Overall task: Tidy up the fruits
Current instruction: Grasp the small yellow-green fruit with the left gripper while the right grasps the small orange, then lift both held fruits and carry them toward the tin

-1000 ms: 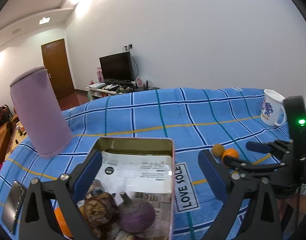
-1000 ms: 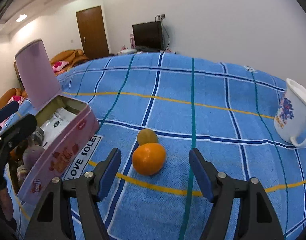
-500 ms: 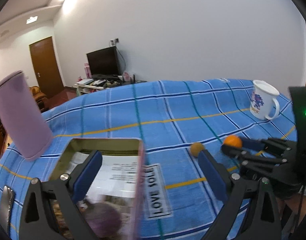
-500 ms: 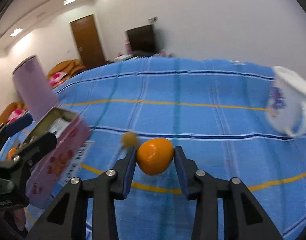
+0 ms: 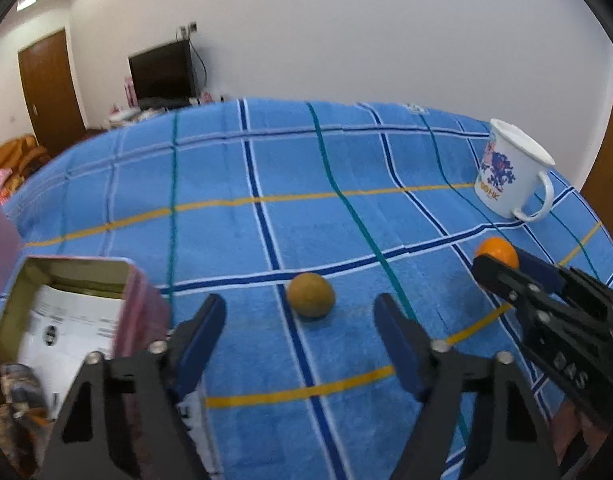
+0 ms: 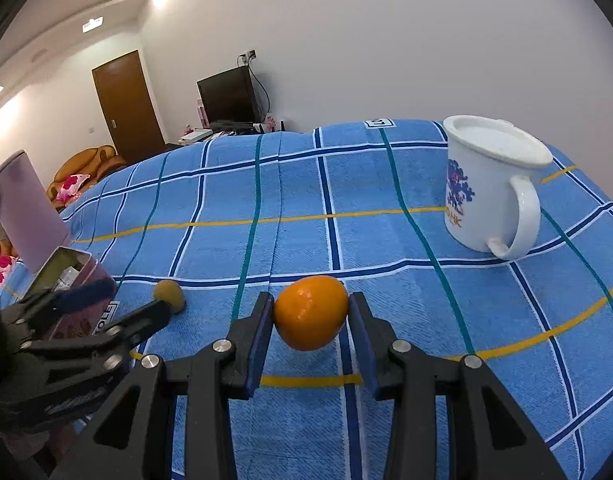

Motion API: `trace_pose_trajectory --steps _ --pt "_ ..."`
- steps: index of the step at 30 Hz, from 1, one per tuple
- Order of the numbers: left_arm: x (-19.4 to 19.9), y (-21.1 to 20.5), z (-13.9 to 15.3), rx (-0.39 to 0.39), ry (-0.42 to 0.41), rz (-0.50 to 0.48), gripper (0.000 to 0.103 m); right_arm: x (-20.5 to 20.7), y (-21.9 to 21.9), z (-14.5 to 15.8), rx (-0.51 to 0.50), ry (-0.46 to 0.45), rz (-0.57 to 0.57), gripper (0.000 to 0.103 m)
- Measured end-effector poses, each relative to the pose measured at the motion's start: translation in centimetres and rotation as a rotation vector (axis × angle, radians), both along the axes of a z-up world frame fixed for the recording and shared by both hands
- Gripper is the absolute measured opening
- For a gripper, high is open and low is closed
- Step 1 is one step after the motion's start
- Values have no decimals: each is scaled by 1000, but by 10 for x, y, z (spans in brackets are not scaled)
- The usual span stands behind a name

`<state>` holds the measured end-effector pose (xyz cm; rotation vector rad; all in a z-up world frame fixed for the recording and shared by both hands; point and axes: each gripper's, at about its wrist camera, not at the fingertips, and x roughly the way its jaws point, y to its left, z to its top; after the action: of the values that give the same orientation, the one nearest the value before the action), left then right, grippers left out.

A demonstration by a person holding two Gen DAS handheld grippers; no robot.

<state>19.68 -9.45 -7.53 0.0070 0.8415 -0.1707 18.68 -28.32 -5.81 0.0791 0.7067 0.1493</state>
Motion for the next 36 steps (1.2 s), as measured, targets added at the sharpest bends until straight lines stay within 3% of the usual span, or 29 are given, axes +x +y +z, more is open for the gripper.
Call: trace_pose_trajectory --steps 4,9,11,19,36 --pt "11 -4 -11 -30 51 -15 56 -1 3 0 -8 -1 5 40" --pt "20 -9 -17 -35 64 -16 47 -2 6 -3 -20 5 16 40" --pt "22 -8 -16 -44 63 -20 31 -1 6 -2 -22 3 19 40" --pt "11 -3 -12 -56 51 -47 30 -3 10 -3 -26 -8 33 40" --pt "-21 5 8 -52 -96 -60 30 -18 12 7 -35 -90 64 40"
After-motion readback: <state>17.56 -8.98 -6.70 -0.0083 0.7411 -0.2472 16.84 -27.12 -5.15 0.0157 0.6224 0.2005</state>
